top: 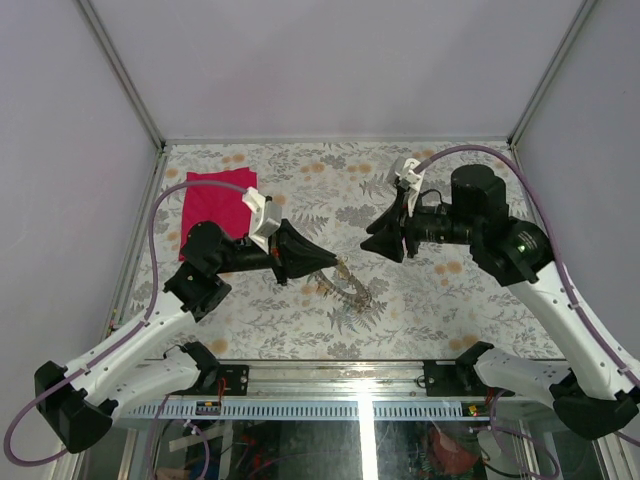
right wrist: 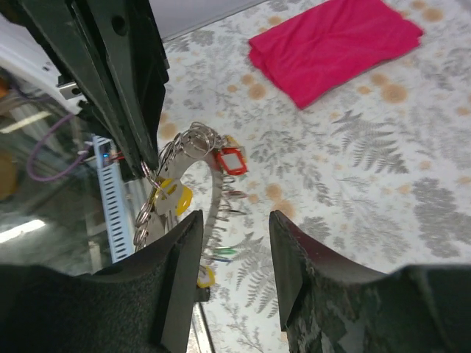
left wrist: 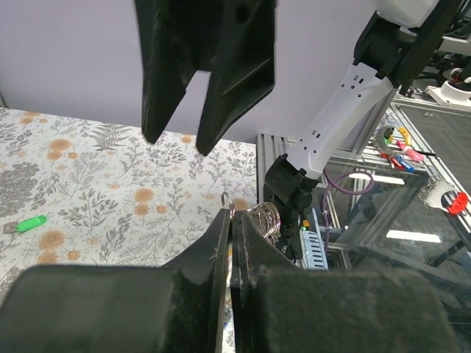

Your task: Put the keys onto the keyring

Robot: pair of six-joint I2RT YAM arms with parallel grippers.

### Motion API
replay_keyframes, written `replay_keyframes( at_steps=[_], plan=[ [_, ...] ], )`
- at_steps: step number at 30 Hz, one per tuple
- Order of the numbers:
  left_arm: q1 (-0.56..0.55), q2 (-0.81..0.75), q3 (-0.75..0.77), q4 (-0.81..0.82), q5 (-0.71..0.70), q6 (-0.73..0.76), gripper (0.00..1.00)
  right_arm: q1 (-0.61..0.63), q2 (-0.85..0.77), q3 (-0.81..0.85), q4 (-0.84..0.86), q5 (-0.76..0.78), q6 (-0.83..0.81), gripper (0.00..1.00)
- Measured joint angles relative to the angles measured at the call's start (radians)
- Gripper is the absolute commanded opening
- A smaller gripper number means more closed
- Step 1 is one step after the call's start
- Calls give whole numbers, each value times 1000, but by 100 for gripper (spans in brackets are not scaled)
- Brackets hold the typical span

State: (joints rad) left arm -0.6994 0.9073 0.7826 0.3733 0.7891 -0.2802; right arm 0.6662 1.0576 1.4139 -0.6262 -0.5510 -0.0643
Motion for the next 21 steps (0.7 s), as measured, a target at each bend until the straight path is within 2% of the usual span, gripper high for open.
replay_keyframes(
  at_steps=[3,9,21],
  plan=[
    [0,-1,0,0,19,0,0,-69,0,-89,85,-158,51,48],
    [0,0,4,0,54,0,0,-79,-6,-194,267,-355,134,49],
    [0,1,8,0,80,0,0,-80,-11,-255,424,-483,233,46]
  ],
)
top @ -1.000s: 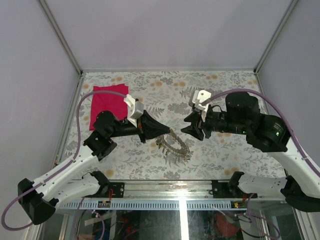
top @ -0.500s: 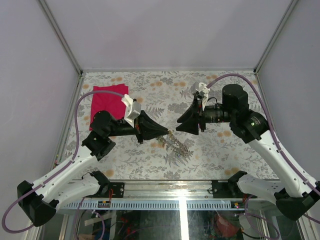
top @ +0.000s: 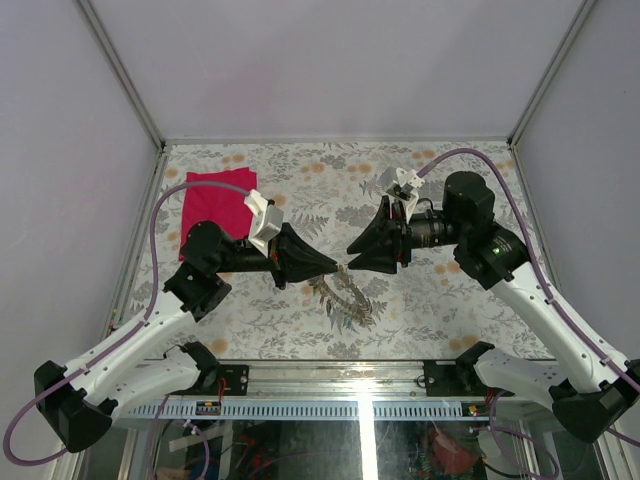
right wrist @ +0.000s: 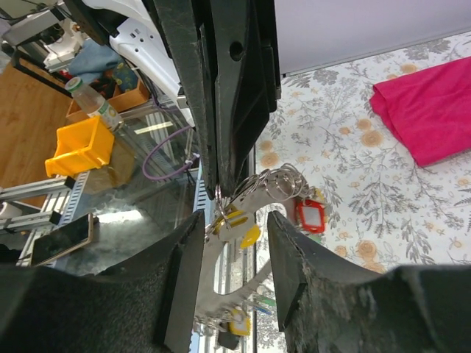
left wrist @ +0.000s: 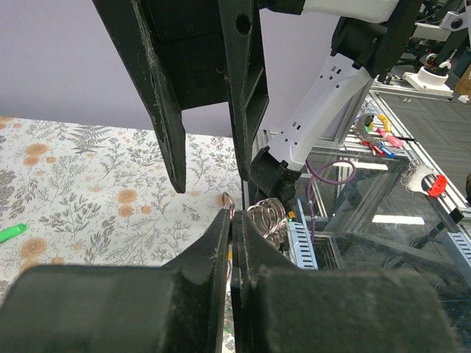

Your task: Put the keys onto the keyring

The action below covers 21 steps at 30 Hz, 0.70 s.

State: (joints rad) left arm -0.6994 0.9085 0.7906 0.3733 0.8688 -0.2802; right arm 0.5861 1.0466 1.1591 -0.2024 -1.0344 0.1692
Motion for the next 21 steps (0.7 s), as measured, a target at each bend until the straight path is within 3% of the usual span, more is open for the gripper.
replay_keyframes(
  at_steps=[15,21],
  plan=[
    [0,5,0,0,0,-1,0,0,19,-26,37,-71,46,44],
    [0,7,0,0,1,-1,0,0,34,-39,61,-76,65,36]
  ],
)
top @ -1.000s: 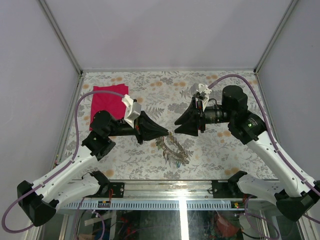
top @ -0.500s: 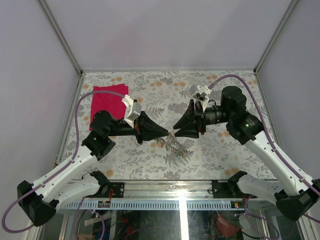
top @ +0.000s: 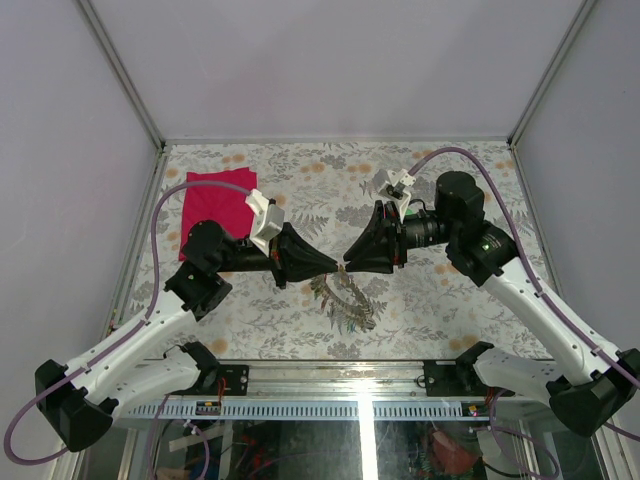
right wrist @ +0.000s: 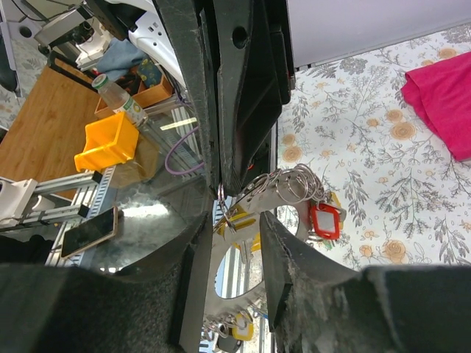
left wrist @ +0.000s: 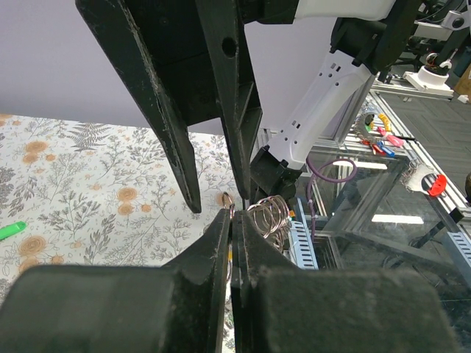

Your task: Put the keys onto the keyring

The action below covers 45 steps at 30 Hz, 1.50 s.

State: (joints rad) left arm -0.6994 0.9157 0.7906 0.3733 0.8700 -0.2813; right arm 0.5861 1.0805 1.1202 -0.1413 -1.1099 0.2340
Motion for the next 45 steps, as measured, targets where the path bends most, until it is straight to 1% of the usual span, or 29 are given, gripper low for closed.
replay_keyframes(
  at_steps=[3,8,10,13,17,27,37,43,45],
  plan=[
    [0,0,0,0,0,0,0,0,1,-4,5,-1,6,34],
    [0,0,0,0,0,0,0,0,2,-7,19,-1,12,26],
    [0,0,0,0,0,0,0,0,2,-8,20,-1,13,20],
    [0,0,0,0,0,0,0,0,3,-8,20,-1,15,10],
    [0,0,0,0,0,0,0,1,3,-8,19,-3,19,0],
    [2,0,0,-6,0,0,0,1,3,-6,-2,-1,16,0],
    [2,2,0,-7,0,0,0,1,3,10,-108,29,-40,0],
    [2,7,0,-7,0,0,0,1,3,11,-120,40,-45,0],
    [2,9,0,-7,0,0,0,2,3,11,-117,47,-42,2]
  ],
)
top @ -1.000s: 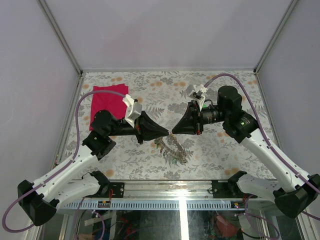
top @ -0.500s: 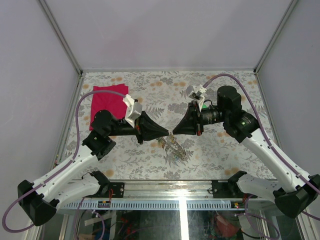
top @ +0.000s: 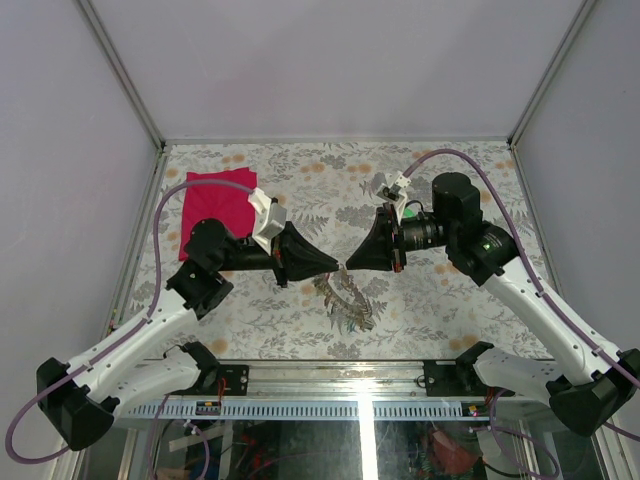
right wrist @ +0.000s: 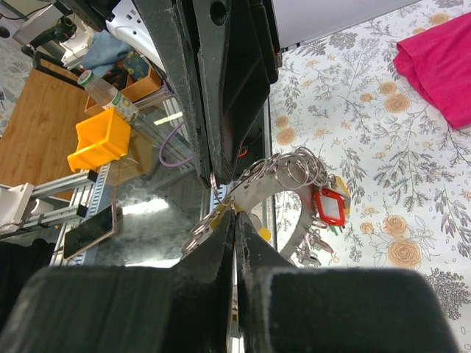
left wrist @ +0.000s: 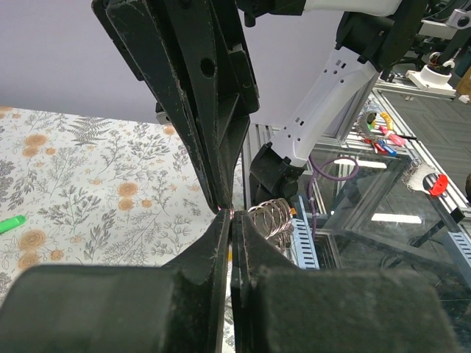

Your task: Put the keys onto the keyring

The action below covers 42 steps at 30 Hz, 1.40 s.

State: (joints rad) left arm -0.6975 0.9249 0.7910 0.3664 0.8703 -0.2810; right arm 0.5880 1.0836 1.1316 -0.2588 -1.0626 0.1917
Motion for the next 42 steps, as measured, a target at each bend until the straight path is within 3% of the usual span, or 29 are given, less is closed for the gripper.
replay_keyframes(
  at_steps=[5,16,25,30,42],
  plan=[
    [0,9,11,0,3,0,0,1,3,0,27,11,27,3],
    [0,14,29,-8,2,13,0,3,-5,-23,141,81,78,33],
    [0,13,29,-32,-28,25,0,4,-205,-109,121,288,-14,51],
    [0,13,29,-76,-70,40,0,5,-250,-109,55,320,-74,62],
    [0,58,111,-239,-168,98,0,5,-243,-104,-130,426,-208,64]
  ],
)
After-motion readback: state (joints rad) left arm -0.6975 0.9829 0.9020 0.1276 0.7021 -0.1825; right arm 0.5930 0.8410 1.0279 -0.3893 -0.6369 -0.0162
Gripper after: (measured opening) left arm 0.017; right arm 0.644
